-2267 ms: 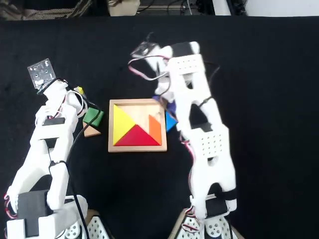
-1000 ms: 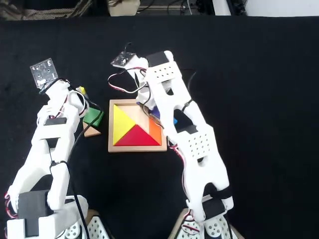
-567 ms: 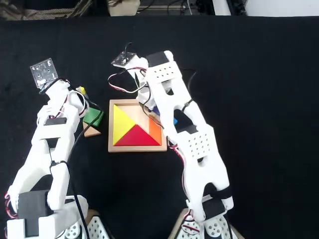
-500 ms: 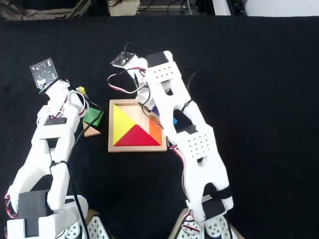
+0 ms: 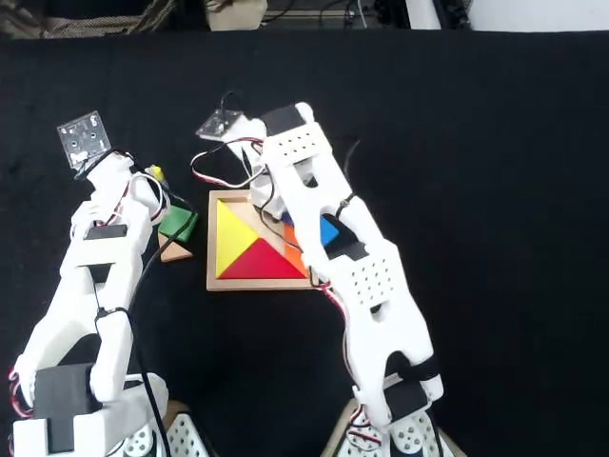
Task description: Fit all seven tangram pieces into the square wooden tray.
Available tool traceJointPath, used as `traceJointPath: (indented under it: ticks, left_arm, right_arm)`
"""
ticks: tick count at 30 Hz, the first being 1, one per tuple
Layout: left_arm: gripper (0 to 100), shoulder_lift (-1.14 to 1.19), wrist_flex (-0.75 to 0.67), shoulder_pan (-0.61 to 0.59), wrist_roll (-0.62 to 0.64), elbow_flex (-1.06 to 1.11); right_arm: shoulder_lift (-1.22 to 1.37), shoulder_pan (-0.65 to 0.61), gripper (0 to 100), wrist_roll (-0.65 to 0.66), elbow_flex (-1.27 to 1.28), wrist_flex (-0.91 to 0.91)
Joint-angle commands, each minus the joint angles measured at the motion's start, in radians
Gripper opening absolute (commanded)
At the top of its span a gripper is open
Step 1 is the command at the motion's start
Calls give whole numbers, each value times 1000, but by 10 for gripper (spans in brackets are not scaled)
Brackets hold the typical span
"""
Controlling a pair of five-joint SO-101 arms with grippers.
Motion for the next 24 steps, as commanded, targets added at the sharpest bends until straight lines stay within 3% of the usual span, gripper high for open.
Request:
traceJointPath:
  ticks: [1, 5, 24]
  left_arm:
    - [123, -6, -18, 8, -5, -61]
    - [123, -6, -18, 7, -5, -61]
    - [123, -6, -20, 7, -6, -62]
  right_arm:
    - [-10, -15, 322, 3, 10, 6]
    - [-10, -12, 412, 46, 18, 9]
    - [35, 3, 413, 48, -105, 52]
